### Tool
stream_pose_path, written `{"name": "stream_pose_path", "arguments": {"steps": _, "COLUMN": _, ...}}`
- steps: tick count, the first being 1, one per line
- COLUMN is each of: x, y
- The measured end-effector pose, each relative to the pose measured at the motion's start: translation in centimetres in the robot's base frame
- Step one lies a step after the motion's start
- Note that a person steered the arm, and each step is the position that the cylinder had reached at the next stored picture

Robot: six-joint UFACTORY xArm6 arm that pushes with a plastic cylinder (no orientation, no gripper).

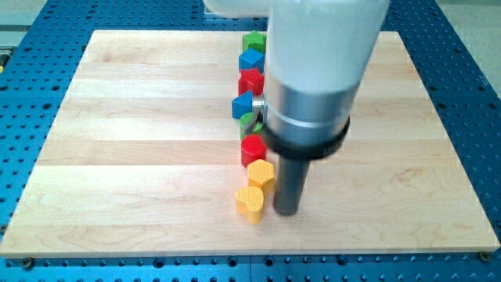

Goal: Separate the cube from the vertical line of blocks

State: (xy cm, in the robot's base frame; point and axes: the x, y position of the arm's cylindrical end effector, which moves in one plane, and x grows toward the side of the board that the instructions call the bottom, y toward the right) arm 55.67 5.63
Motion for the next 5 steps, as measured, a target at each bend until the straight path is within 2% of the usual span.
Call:
{"name": "stream_pose_path", "arguments": {"steps": 1, "x": -7.5, "y": 7.3}}
{"name": "stream_pose_path", "arguments": {"steps": 2, "x": -15.9, "y": 0.8}}
{"name": "stream_pose_path", "arguments": {"steps": 3, "x": -20.9, "y": -0.2}}
{"name": "stream_pose_path", "arguments": {"steps": 5, "x": -26.2, "y": -1.6}}
